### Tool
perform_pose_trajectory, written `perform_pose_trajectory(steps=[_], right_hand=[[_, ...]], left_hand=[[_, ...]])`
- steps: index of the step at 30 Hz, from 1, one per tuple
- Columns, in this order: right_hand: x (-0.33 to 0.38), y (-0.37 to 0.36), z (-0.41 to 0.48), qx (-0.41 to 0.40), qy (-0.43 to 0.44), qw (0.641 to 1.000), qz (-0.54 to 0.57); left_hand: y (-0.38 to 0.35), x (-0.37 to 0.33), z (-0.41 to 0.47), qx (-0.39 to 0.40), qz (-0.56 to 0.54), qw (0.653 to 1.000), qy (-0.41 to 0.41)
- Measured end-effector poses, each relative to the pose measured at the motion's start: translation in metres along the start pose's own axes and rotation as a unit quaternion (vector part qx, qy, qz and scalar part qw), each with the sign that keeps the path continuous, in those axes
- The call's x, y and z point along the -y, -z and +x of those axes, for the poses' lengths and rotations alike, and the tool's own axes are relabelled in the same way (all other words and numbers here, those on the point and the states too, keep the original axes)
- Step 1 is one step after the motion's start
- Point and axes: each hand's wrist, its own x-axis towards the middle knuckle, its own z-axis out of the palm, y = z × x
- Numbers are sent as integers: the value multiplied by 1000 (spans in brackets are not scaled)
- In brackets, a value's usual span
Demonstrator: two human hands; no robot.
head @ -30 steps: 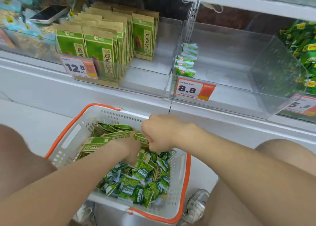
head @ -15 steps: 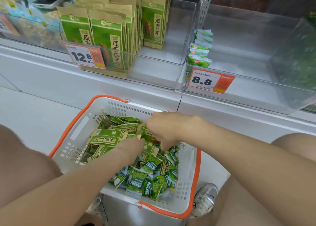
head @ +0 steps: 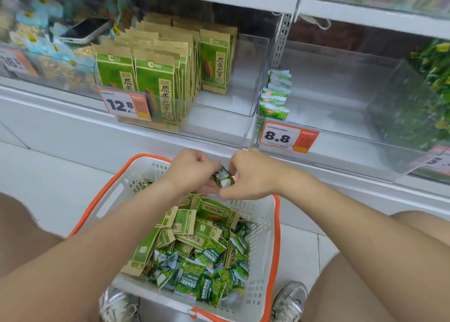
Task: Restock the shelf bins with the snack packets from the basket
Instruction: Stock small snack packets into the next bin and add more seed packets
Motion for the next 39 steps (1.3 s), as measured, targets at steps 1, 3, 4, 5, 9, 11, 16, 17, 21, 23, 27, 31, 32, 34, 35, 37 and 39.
perform_pose_trajectory(steps=[1,3,4,5,9,11,16,17,21,23,27,31,32,34,35,37,39], right_hand=[[0,2,-3,-7,-6,1000,11],[-1,5,-8,-29,-16,999,28],[-2,7,-10,-43,-24,998,39],[-4,9,-11,-53,-35,997,55],[-9,17,-18,-34,-92,953,287],[-8,24,-26,-24,-104,907,408],[-12,34,-34,-40,-108,884,453],[-12,37,-35,-55,-112,881,456],[-14,54,-43,-91,-114,883,445],[-16,62,-46,-99,-111,888,436],[-27,82,-44,-186,-110,869,444],[-55,91,-31,-355,-139,861,336],[-63,92,-28,-364,-151,869,301],[-77,93,-23,-350,-165,887,254],[-81,95,-21,-330,-171,897,241],[-88,98,-14,-281,-187,918,208],[-93,100,-4,-230,-209,935,170]], left_hand=[[0,-6,-3,5,-21,1000,1],[0,-16,-10,20,-35,999,-12],[0,-20,-12,25,-33,999,-29],[0,-24,-14,28,-32,998,-52],[-1,-32,-15,-54,-36,988,-140],[0,-34,-14,-44,-56,988,-136],[0,-39,-15,14,-99,985,-143],[0,-40,-14,6,-101,983,-151],[-6,-49,-13,4,-101,977,-188],[-11,-55,-12,-7,-86,971,-221],[-19,-64,-13,-137,60,923,-356],[-24,-64,-2,-202,207,829,-478],[-26,-64,1,-194,227,819,-489],[-29,-63,6,-164,254,815,-494],[-31,-63,6,-154,271,814,-490],[-35,-62,7,-161,306,803,-485],[-36,-62,9,-172,314,801,-481]])
